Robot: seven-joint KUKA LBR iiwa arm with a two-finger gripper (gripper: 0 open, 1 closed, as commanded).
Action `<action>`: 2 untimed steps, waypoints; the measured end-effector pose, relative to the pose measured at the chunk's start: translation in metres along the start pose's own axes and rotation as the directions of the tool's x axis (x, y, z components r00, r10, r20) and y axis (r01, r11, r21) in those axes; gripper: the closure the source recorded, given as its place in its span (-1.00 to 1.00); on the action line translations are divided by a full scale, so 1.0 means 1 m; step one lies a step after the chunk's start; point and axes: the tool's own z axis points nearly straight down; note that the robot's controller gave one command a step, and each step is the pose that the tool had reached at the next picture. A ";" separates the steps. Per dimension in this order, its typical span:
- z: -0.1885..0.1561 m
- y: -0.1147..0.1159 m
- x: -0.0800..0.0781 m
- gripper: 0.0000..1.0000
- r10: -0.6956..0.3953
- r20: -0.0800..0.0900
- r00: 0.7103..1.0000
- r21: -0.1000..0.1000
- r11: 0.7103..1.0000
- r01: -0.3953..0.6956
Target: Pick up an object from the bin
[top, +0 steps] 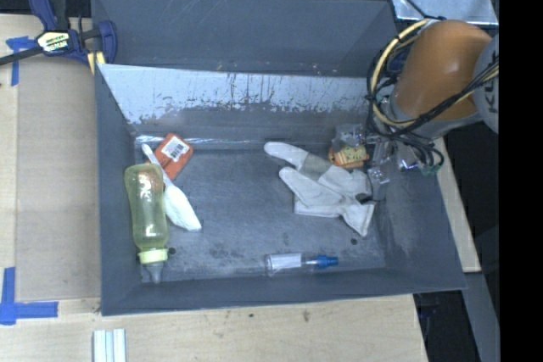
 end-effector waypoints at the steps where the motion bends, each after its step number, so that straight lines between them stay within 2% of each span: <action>1: 0.042 0.013 -0.013 1.00 -0.035 0.002 0.999 0.001 0.999 0.035; 2: 0.042 0.013 -0.013 1.00 -0.035 0.002 0.999 0.001 0.999 0.035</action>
Offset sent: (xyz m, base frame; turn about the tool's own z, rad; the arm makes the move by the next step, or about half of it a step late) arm 0.0000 0.0000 0.0000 0.0000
